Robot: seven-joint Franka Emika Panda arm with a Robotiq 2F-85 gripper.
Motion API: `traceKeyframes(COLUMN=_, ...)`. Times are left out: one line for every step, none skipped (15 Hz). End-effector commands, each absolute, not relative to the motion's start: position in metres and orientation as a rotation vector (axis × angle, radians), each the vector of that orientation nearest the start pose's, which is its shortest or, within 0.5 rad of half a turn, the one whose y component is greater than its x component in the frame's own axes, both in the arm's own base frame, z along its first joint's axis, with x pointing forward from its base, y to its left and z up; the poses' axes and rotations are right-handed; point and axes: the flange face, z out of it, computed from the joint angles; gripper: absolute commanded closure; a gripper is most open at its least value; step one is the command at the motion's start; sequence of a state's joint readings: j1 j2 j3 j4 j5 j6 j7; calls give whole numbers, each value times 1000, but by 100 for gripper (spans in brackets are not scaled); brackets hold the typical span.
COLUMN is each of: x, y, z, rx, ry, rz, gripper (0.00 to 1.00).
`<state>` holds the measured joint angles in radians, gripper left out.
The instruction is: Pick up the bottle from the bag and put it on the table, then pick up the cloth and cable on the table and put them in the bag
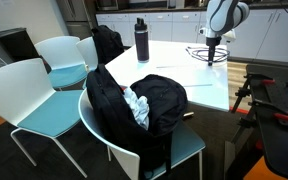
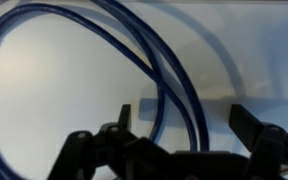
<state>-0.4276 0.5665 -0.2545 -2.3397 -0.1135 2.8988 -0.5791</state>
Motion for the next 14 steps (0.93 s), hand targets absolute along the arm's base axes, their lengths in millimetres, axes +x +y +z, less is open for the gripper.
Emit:
traceKeyframes(x=390, y=-329, z=98, rx=-3270, ry=20, rz=153, gripper=0)
traceKeyframes(x=391, y=-330, z=97, rx=-3270, ry=30, rz=146, gripper=25)
traceKeyframes(x=390, y=-331, z=98, rx=-3269, ry=33, rz=143, gripper=26)
traceKeyframes(x=390, y=-332, z=98, rx=-3266, ry=39, rz=138, gripper=32)
traceKeyframes(x=390, y=-332, z=98, rx=-3263, ry=51, rz=132, gripper=41)
traceKeyframes(x=389, y=-332, z=98, rx=-3261, ry=59, rz=129, gripper=48)
traceKeyframes(x=389, y=-334, z=99, rx=-3259, ry=62, rz=120, gripper=57)
traceKeyframes(x=388, y=-337, z=100, rx=-3261, ry=74, rz=117, gripper=64)
traceKeyframes(x=387, y=-340, z=100, rx=-3261, ry=80, rz=111, gripper=70)
traceKeyframes(x=386, y=-342, z=101, rx=-3262, ry=88, rz=106, gripper=78)
traceKeyframes(x=385, y=-344, z=102, rx=-3264, ry=97, rz=102, gripper=85)
traceKeyframes(x=385, y=-346, z=104, rx=-3265, ry=100, rz=95, gripper=94)
traceKeyframes(x=385, y=-347, z=105, rx=-3267, ry=104, rz=90, gripper=99)
traceKeyframes(x=385, y=-348, z=106, rx=-3268, ry=103, rz=85, gripper=100)
